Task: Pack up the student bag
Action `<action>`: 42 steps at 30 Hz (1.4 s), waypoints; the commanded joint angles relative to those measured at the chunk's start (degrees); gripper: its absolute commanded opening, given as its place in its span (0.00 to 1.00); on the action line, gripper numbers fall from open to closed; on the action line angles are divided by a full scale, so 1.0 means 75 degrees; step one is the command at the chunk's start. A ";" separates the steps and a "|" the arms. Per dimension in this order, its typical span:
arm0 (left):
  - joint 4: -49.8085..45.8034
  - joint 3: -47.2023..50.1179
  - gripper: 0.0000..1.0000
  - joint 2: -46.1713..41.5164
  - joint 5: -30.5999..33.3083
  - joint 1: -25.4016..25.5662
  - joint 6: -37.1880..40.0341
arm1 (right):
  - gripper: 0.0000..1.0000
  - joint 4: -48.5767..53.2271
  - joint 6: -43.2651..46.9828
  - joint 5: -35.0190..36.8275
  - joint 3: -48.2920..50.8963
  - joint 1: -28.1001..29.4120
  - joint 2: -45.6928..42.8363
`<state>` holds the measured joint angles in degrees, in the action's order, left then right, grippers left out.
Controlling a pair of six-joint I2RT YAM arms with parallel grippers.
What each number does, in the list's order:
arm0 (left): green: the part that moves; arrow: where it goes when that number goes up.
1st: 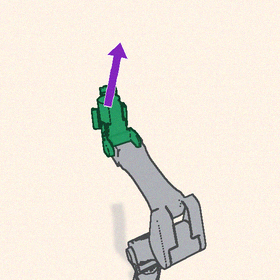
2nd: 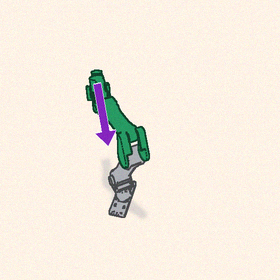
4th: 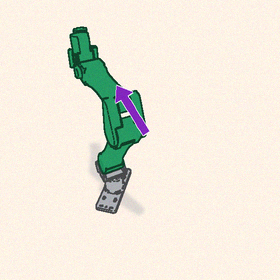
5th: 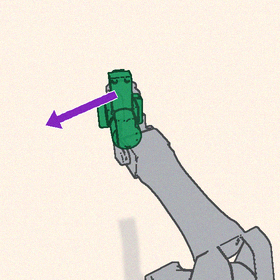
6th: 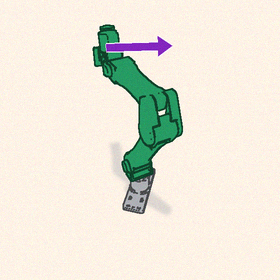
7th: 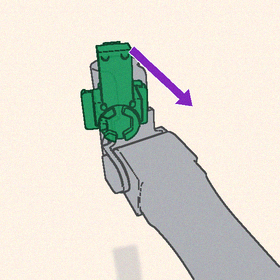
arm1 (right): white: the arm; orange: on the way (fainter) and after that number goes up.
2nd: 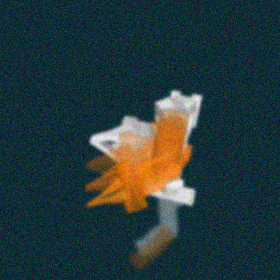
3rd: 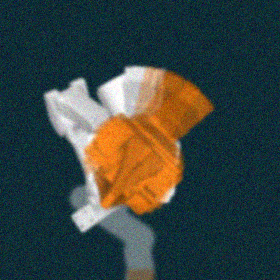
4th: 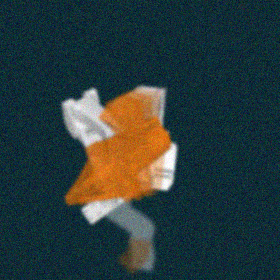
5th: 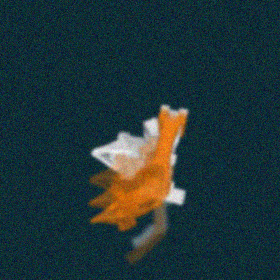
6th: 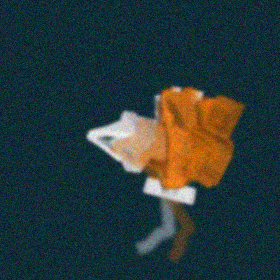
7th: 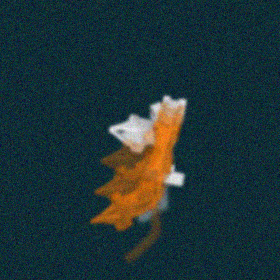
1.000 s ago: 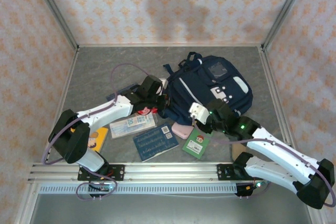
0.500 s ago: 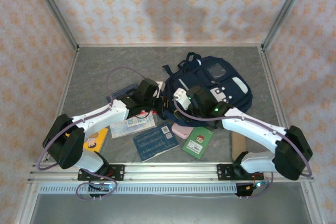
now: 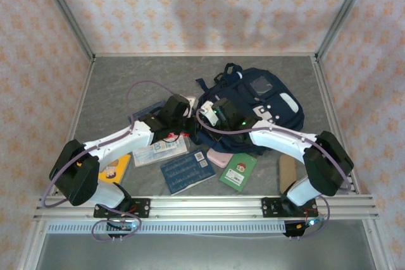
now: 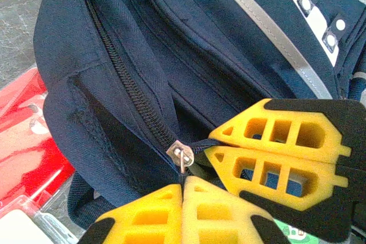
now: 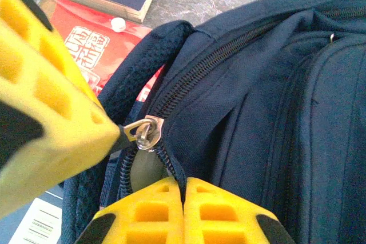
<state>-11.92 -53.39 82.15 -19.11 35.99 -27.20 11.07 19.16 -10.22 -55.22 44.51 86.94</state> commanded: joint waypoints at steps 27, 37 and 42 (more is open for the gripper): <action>-0.0838 -0.2308 0.00 0.1616 0.0144 -0.0449 0.1388 | 0.00 0.1675 0.1279 0.0163 0.0508 -0.0216 -0.2504; -0.0106 -0.0883 0.45 0.0255 -0.1318 -0.0451 0.1423 | 0.00 0.1713 0.1172 0.0092 0.0378 -0.0223 -0.2745; 0.0262 -0.0616 0.53 0.0285 -0.2013 -0.0388 0.1643 | 0.00 0.1756 0.1156 0.0032 0.0346 -0.0228 -0.2827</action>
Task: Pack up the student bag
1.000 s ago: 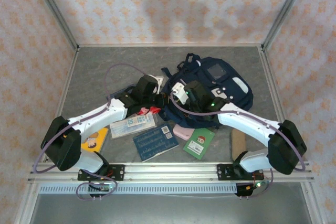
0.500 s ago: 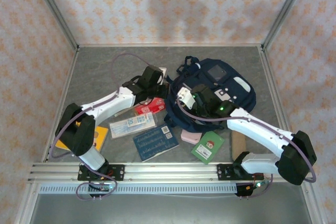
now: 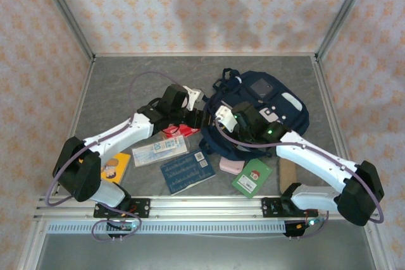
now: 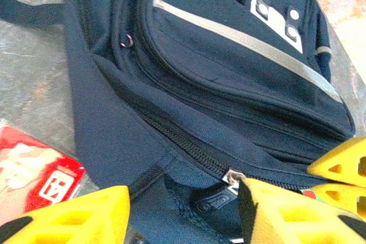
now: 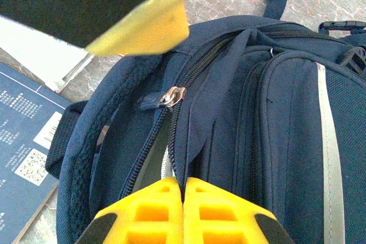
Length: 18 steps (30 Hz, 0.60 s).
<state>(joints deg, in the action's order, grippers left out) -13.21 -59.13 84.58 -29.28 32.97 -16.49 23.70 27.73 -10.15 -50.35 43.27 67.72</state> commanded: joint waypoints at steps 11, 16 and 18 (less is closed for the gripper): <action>-0.0263 -0.0493 0.47 0.0578 -0.0831 0.0459 0.1709 | 0.00 0.0065 -0.0172 -0.0081 -0.0325 -0.0085 -0.0416; -0.0465 -0.0531 0.50 0.0728 -0.0498 0.0587 0.2039 | 0.00 0.0050 -0.0212 -0.0099 -0.0348 -0.0096 -0.0449; -0.0477 -0.0530 0.52 0.0785 -0.0272 0.0641 0.2101 | 0.00 0.0050 -0.0249 -0.0166 -0.0376 -0.0097 -0.0452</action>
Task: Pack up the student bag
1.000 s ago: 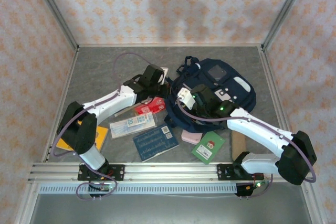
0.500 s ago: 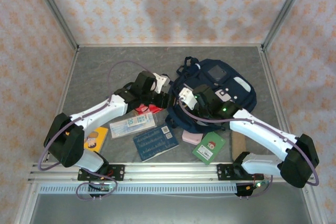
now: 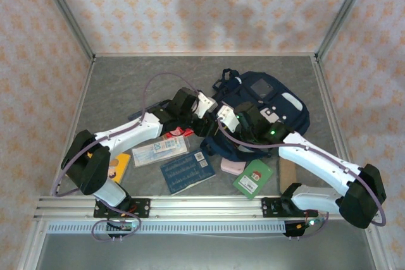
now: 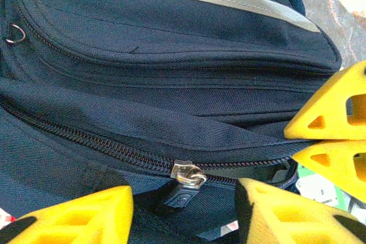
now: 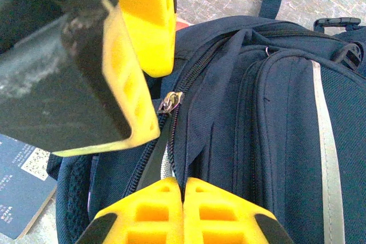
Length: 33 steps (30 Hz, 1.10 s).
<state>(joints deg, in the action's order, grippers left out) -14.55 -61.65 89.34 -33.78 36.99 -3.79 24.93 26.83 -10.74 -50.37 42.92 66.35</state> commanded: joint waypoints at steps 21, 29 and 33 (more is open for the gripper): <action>0.0211 -0.0267 0.00 0.0205 0.2553 0.0518 0.0436 | 0.00 -0.0103 -0.0407 -0.0182 -0.0190 -0.0050 -0.0532; 0.0279 -0.0192 0.00 -0.0074 0.2371 0.0136 0.0183 | 0.00 0.0002 -0.0361 -0.0213 -0.0074 -0.0059 -0.0626; 0.0242 -0.0271 0.00 -0.0159 0.2141 -0.0083 0.0240 | 0.00 0.0086 -0.0274 -0.0173 -0.0002 -0.0052 -0.0678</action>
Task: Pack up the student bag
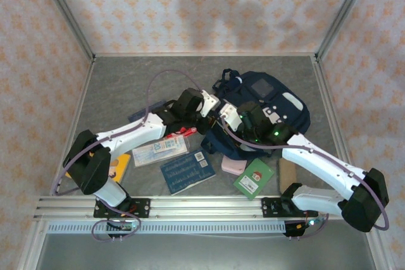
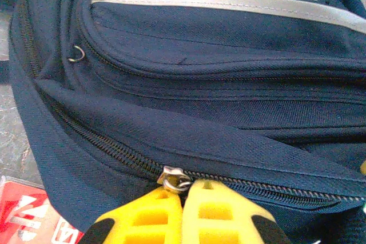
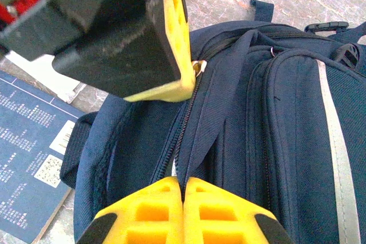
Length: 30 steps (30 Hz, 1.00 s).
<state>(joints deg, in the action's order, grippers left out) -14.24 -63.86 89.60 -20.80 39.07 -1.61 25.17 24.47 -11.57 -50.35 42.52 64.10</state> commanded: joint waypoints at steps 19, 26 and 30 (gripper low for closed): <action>-0.0327 -0.1200 0.00 0.0804 0.0969 -0.0855 -0.0470 | 0.00 0.0582 0.0629 -0.0309 -0.0025 0.0330 -0.0214; -0.0616 -0.1599 0.00 0.0907 -0.0334 -0.1146 -0.0772 | 0.00 0.0652 0.0792 -0.0101 -0.0005 0.0330 -0.0191; -0.1207 -0.2228 0.00 0.1338 -0.1150 -0.1421 -0.1639 | 0.00 0.0635 0.0805 -0.0052 -0.0002 0.0330 -0.0147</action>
<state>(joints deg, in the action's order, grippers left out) -24.01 -76.40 97.38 -32.10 33.12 -8.29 24.71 29.26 -9.61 -50.35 43.46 63.81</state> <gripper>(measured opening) 0.042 0.048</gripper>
